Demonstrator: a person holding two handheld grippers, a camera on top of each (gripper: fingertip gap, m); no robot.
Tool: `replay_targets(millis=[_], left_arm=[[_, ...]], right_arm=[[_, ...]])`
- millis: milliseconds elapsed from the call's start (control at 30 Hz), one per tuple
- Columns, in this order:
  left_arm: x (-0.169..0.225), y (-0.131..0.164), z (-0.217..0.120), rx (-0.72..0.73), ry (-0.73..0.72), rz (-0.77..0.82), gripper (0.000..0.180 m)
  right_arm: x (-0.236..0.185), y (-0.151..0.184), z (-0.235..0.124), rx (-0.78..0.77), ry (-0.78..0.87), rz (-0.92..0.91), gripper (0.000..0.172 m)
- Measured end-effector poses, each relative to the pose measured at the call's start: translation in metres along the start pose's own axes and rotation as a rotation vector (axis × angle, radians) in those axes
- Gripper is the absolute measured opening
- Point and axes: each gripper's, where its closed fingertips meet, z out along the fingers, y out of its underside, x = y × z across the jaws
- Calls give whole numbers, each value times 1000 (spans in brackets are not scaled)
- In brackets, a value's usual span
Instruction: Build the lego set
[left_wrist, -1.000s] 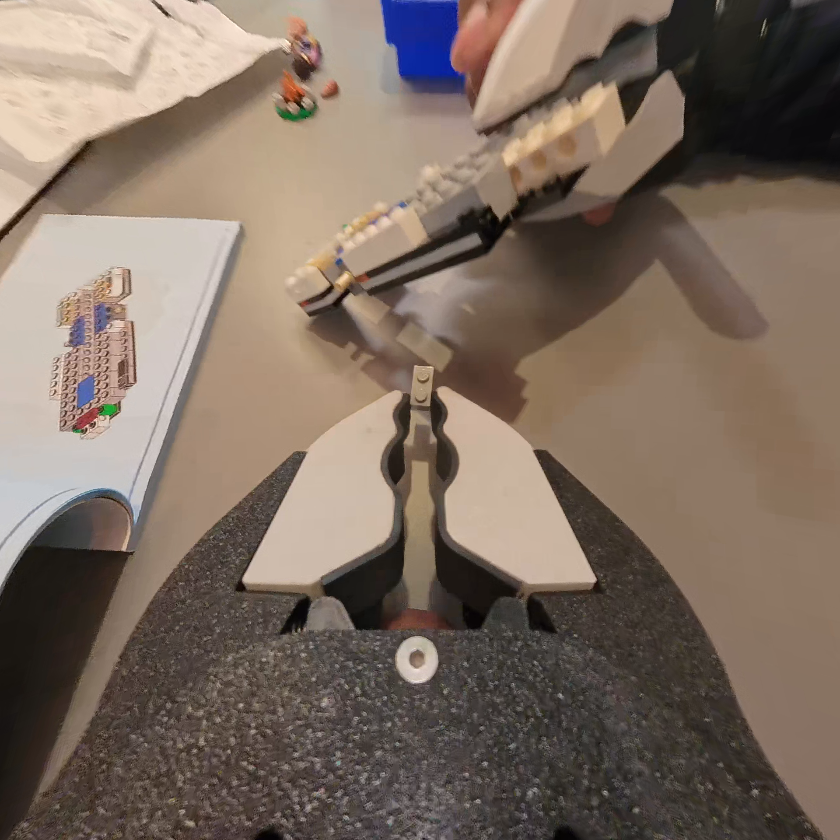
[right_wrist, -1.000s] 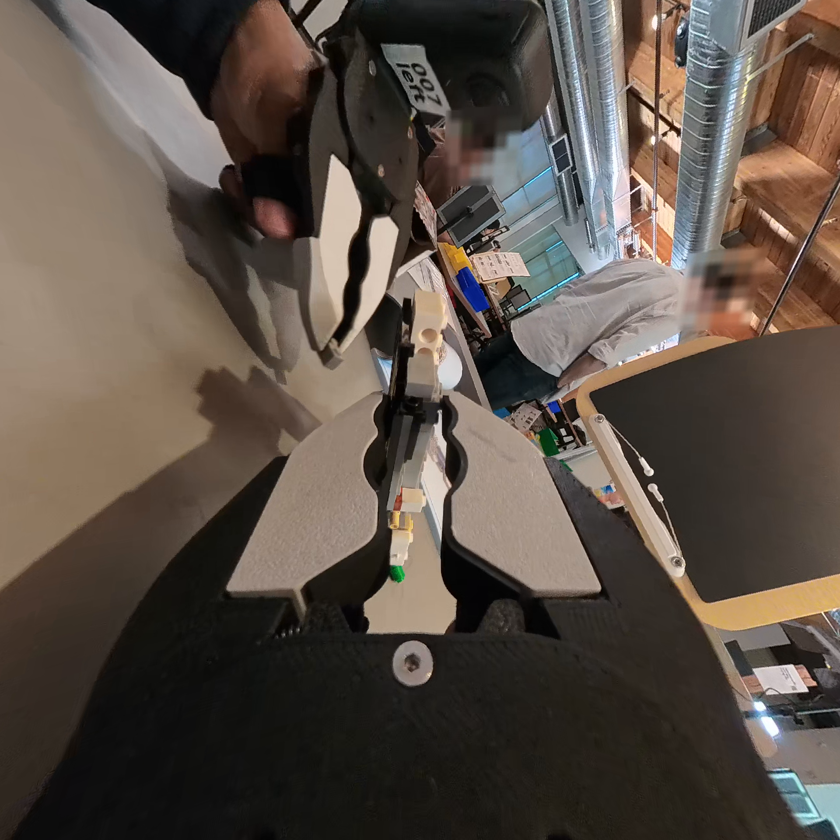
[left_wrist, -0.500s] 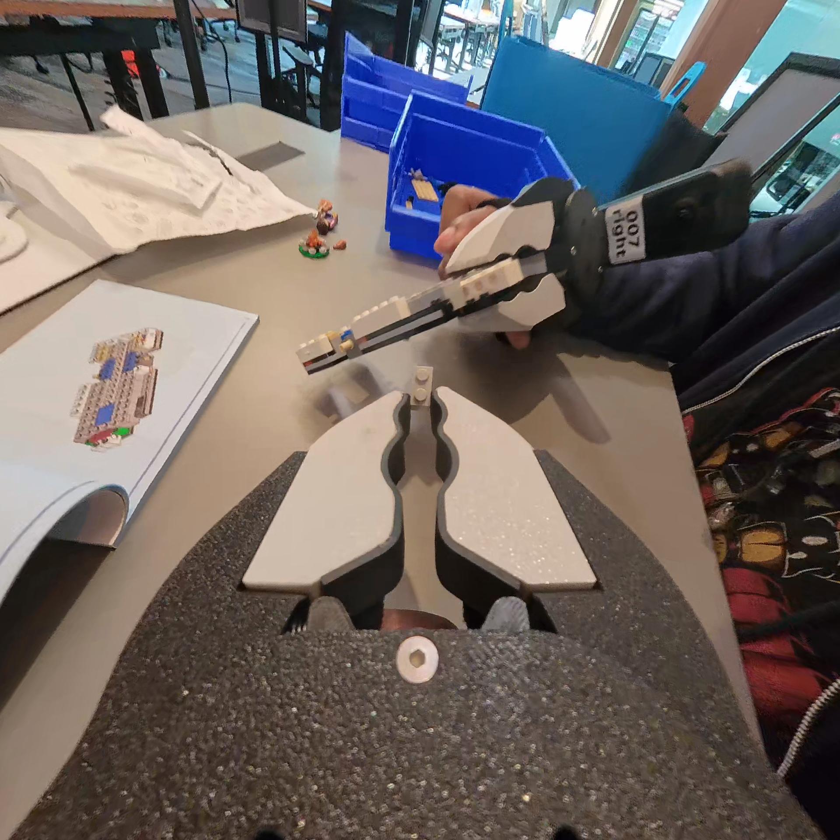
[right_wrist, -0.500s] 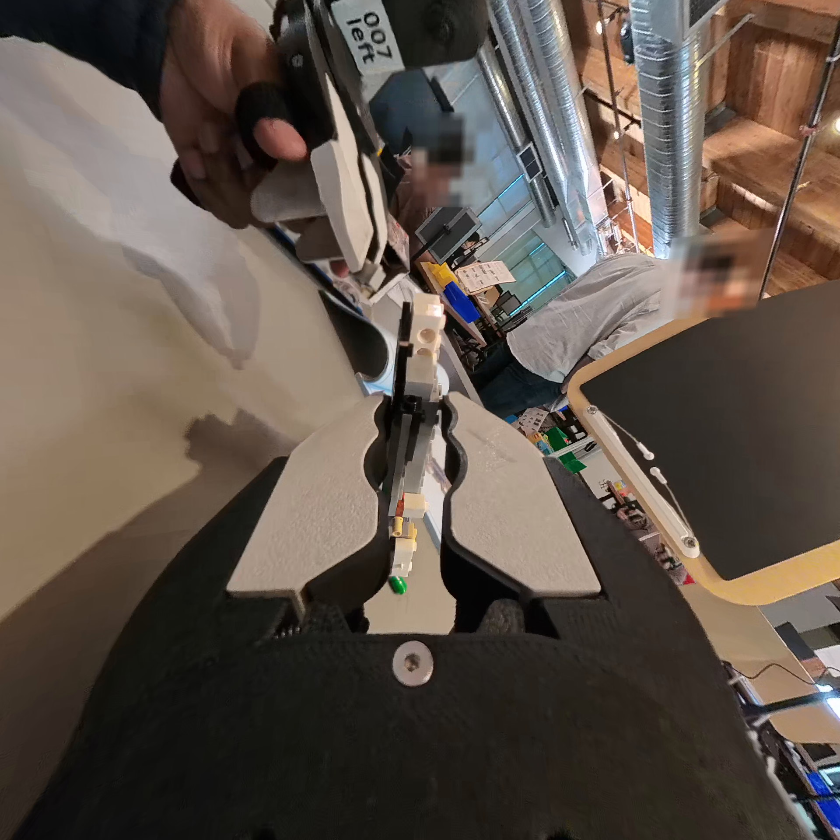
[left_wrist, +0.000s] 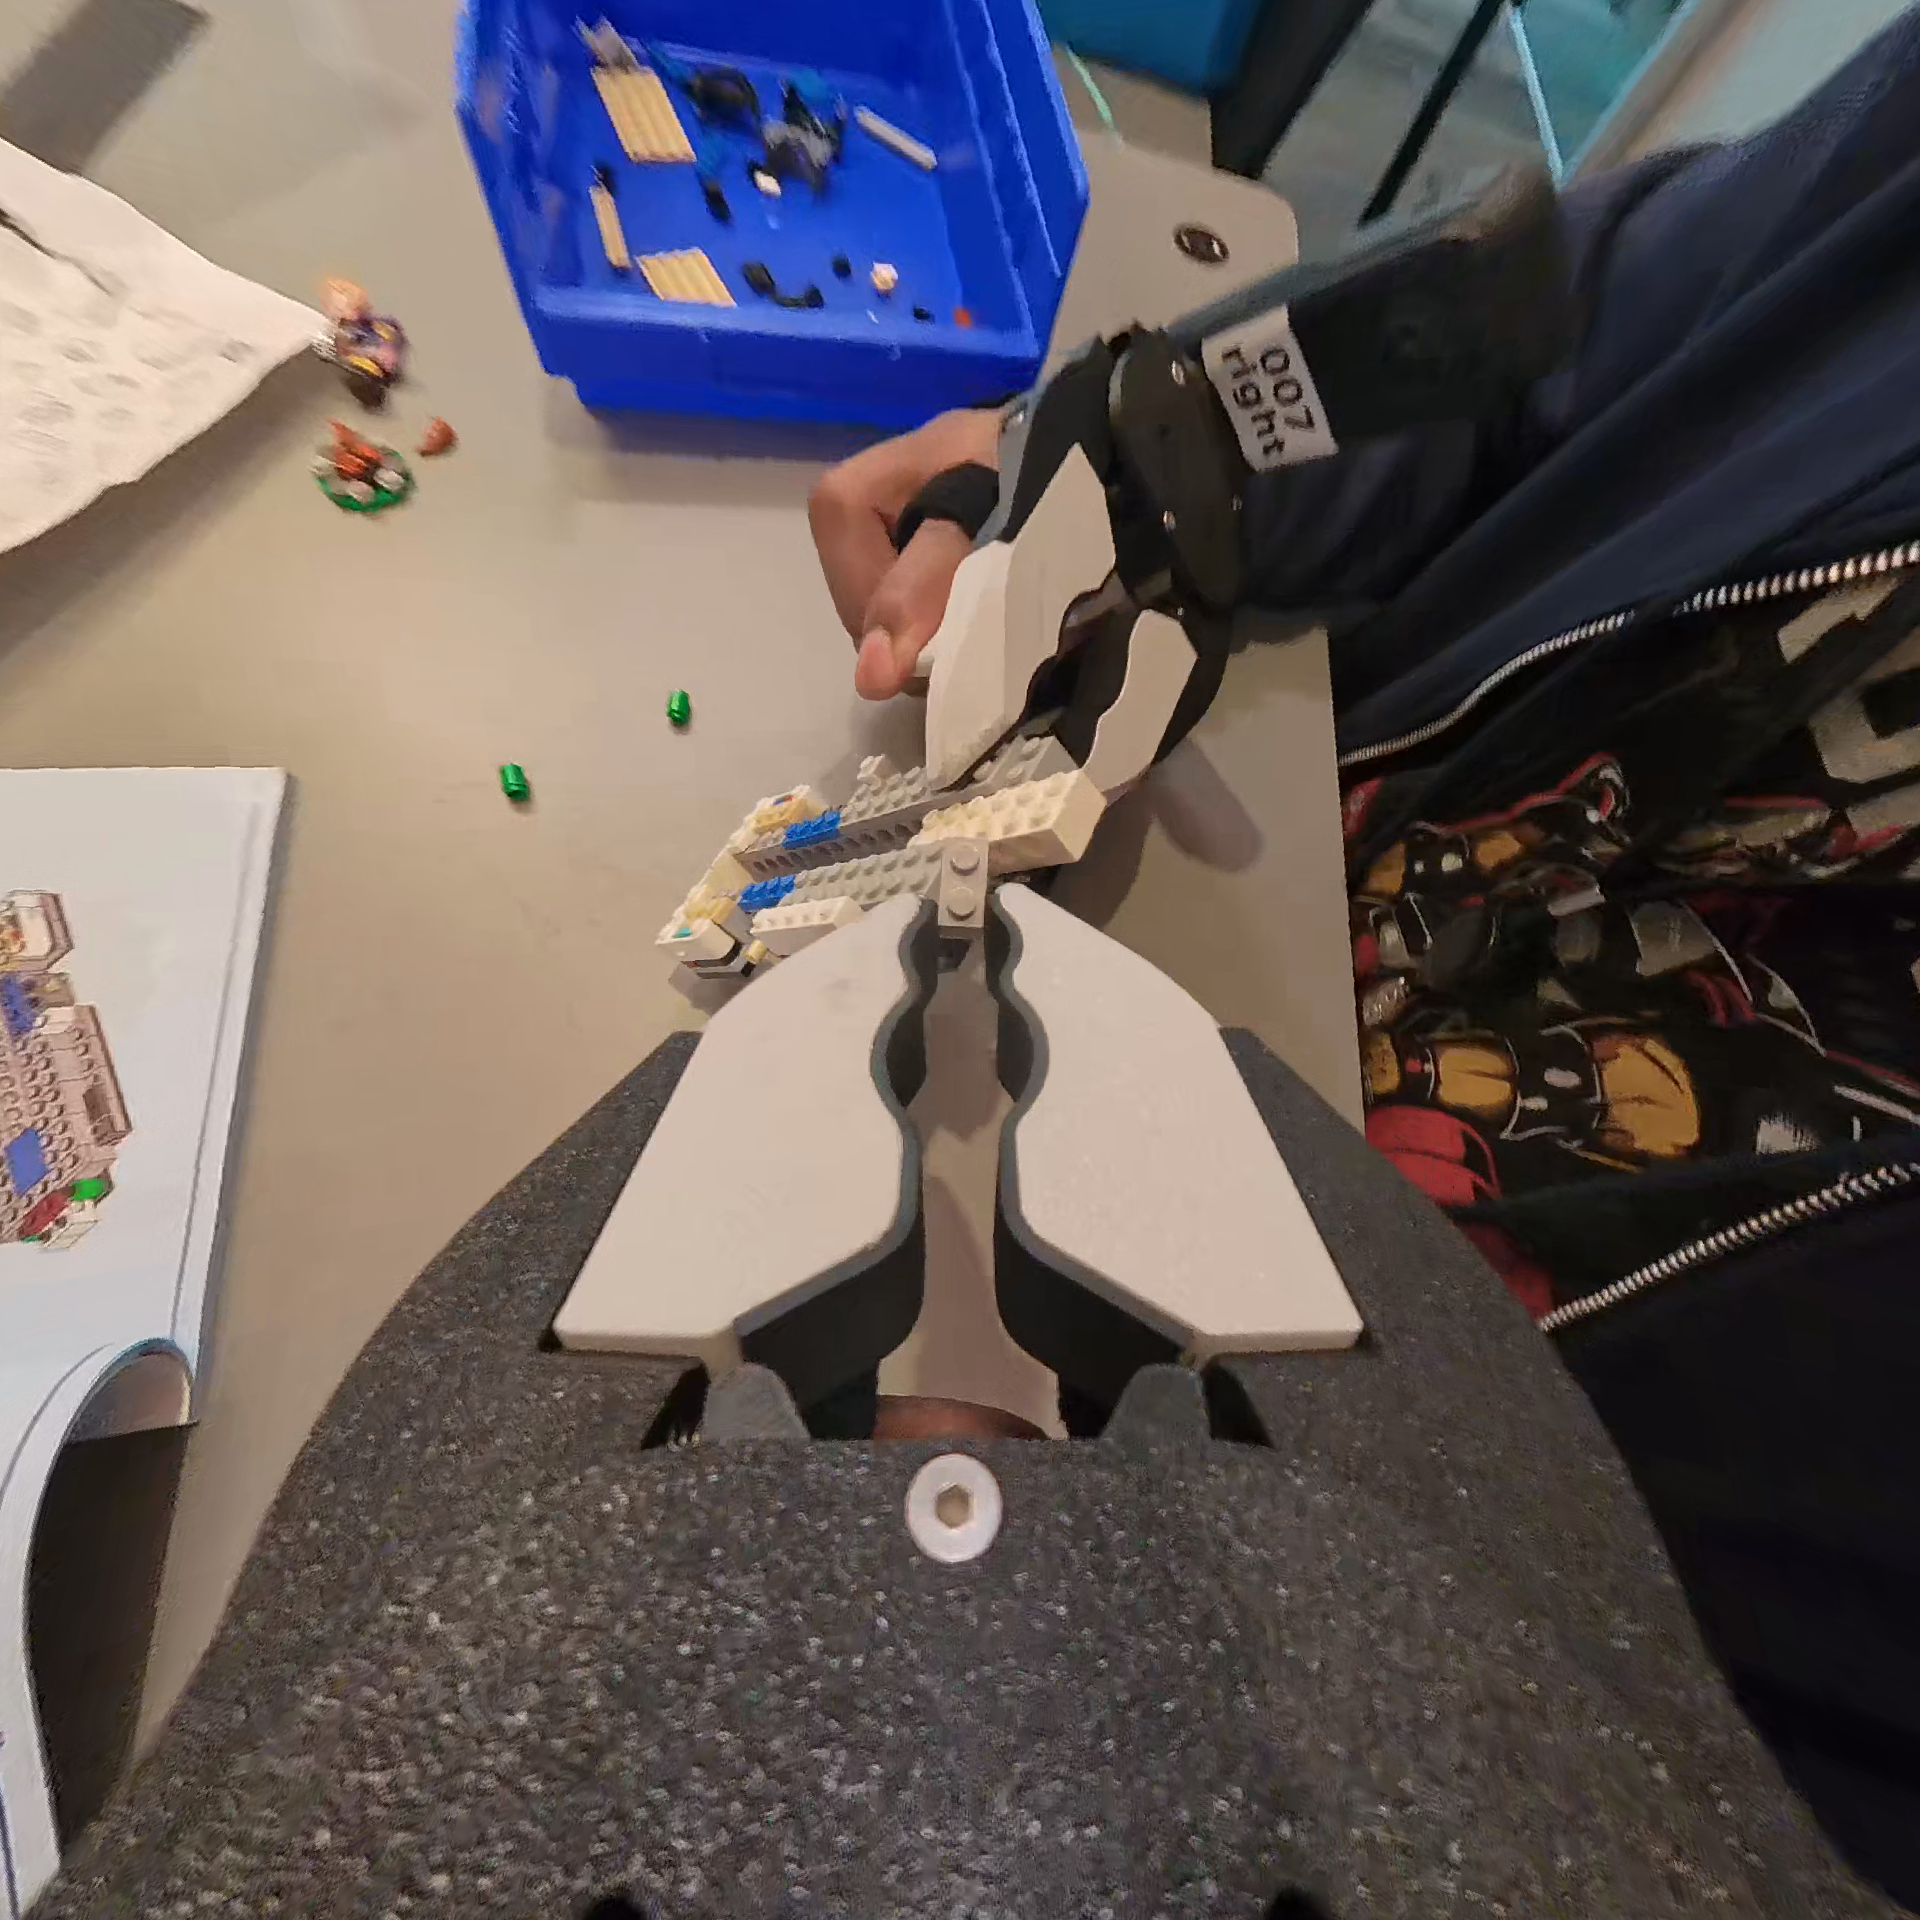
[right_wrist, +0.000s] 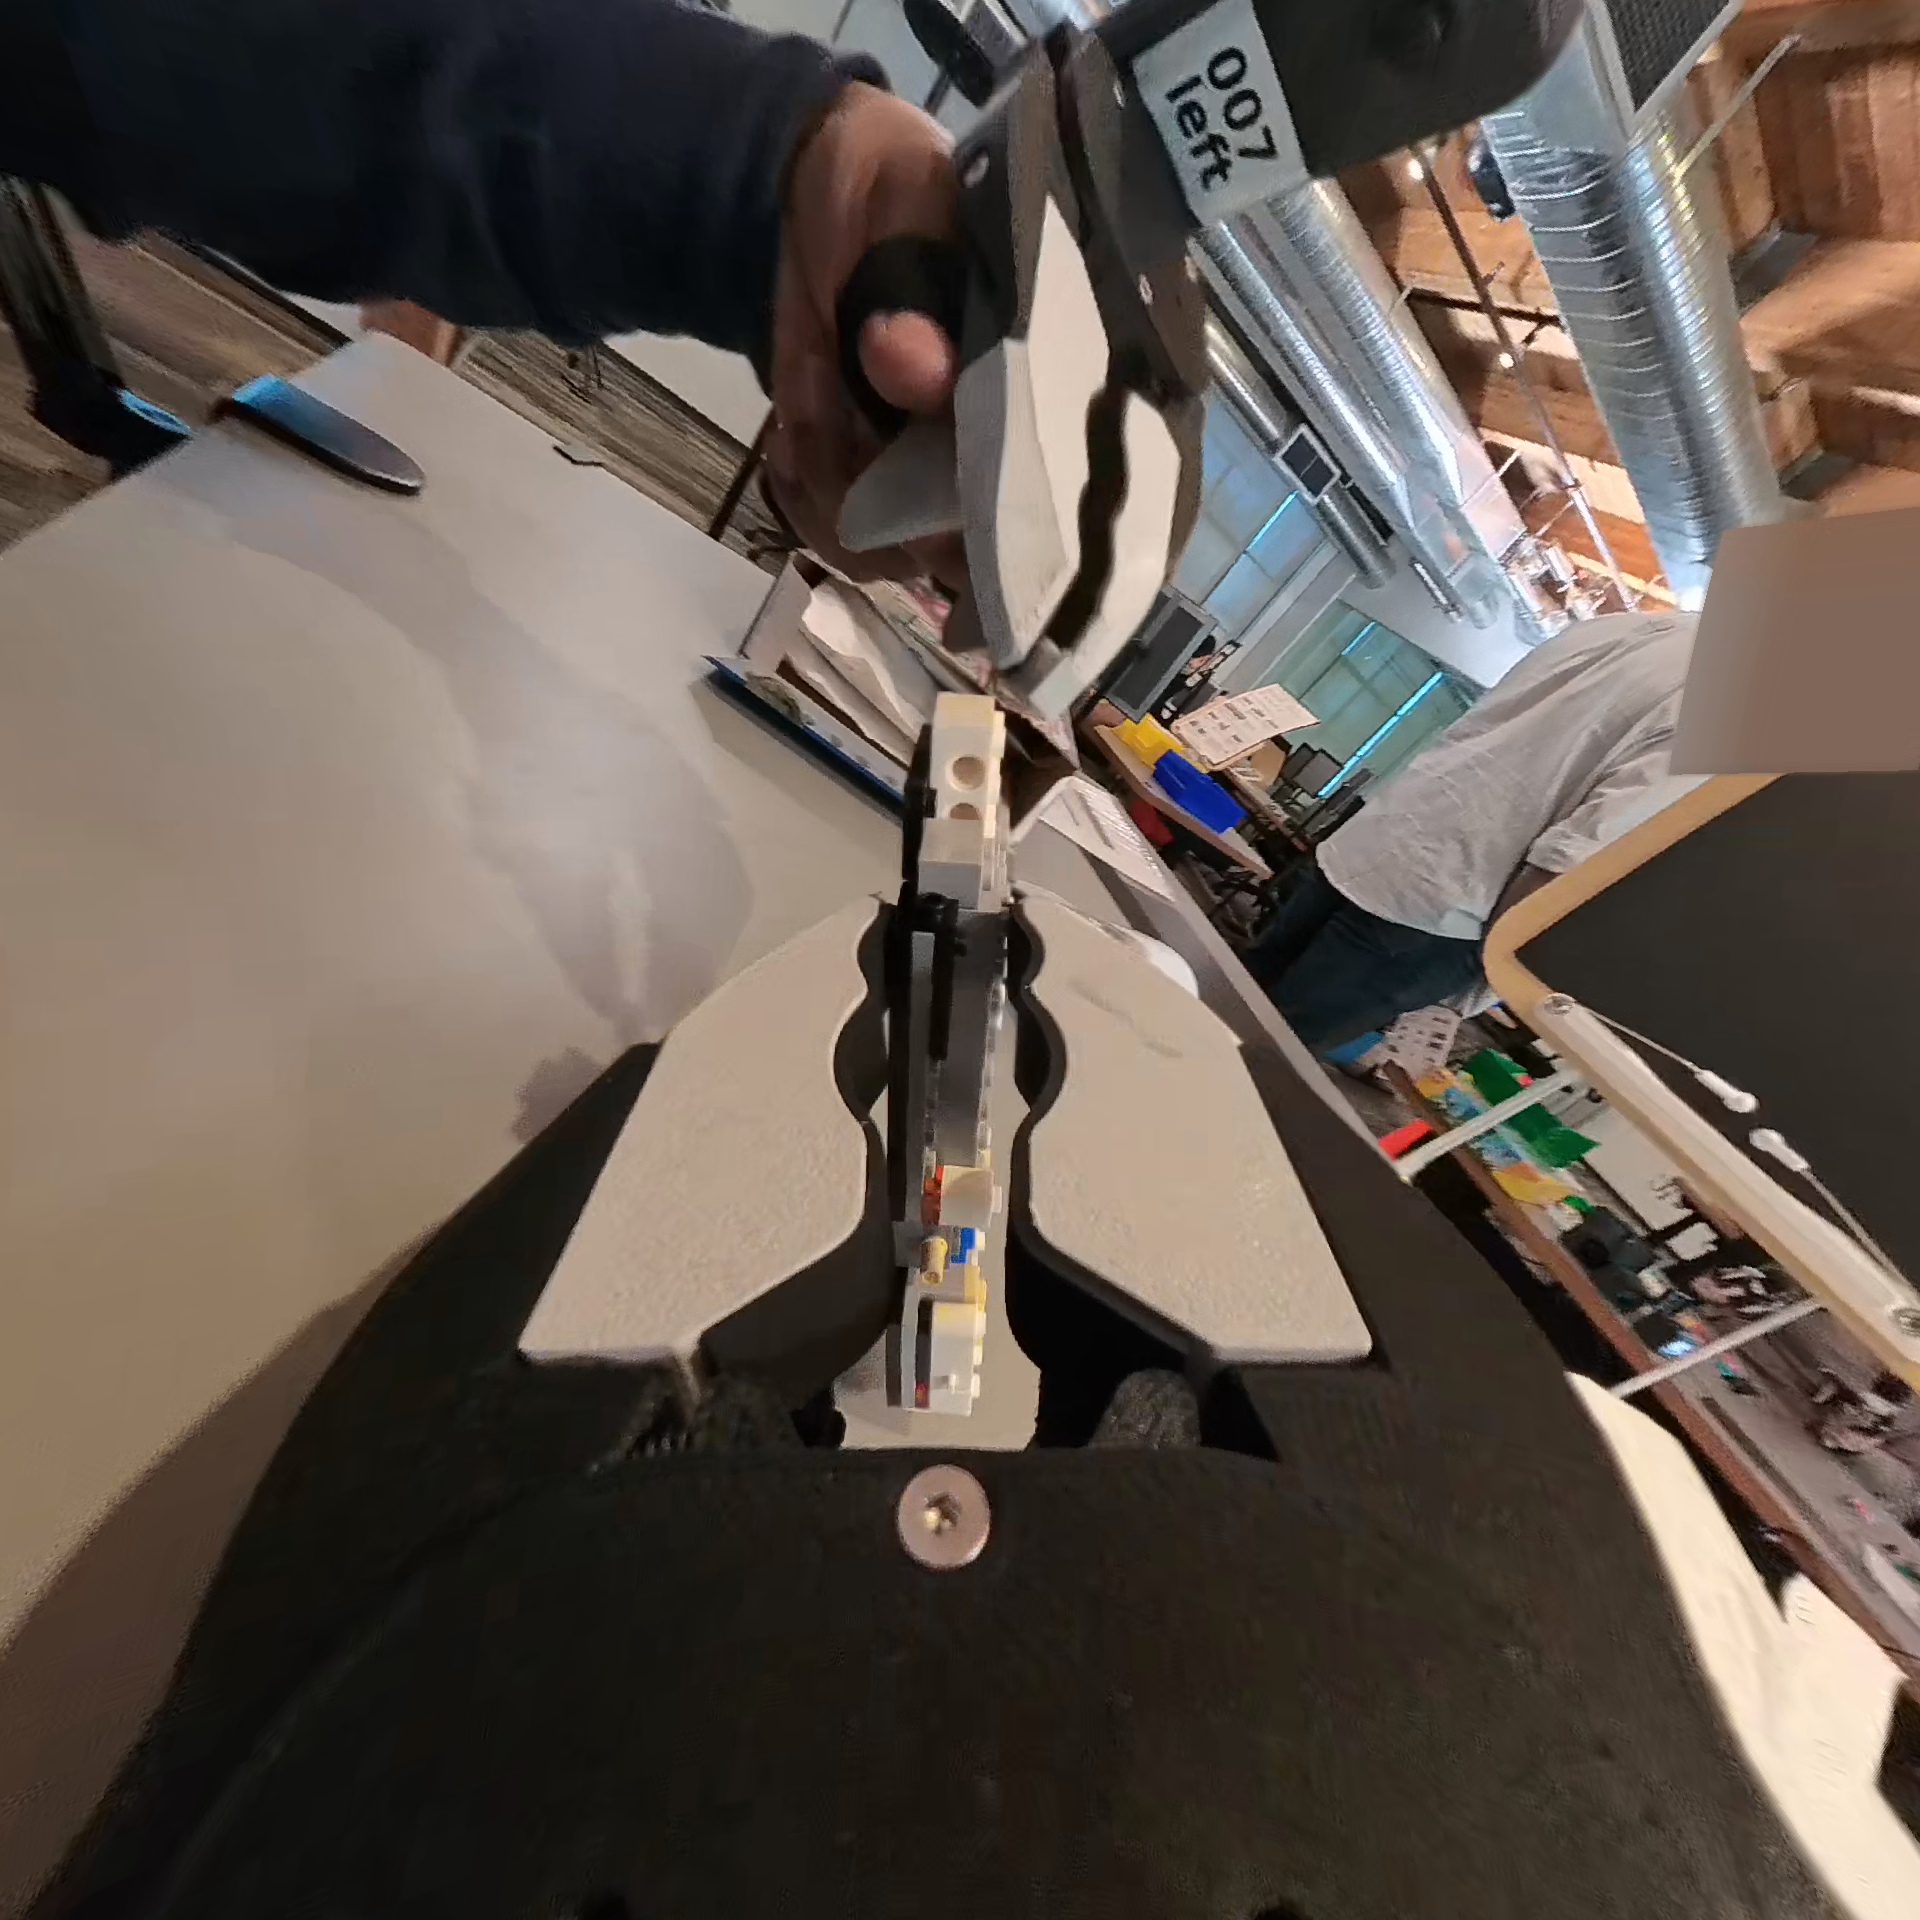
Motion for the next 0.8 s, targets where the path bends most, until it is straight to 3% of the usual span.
replay_targets(millis=[133,367,600,800], left_arm=[[3,4,8,-76,46,31,8],[3,-5,7,-47,114,-1,8],[-5,0,13,-153,167,-9,8],[-11,-4,19,-147,207,-26,8]], right_arm=[[-2,-8,-4,24,-14,69,20],[9,-3,-6,47,-29,294,19],[9,7,-6,24,-48,335,19],[15,12,-7,3,-25,347,19]])
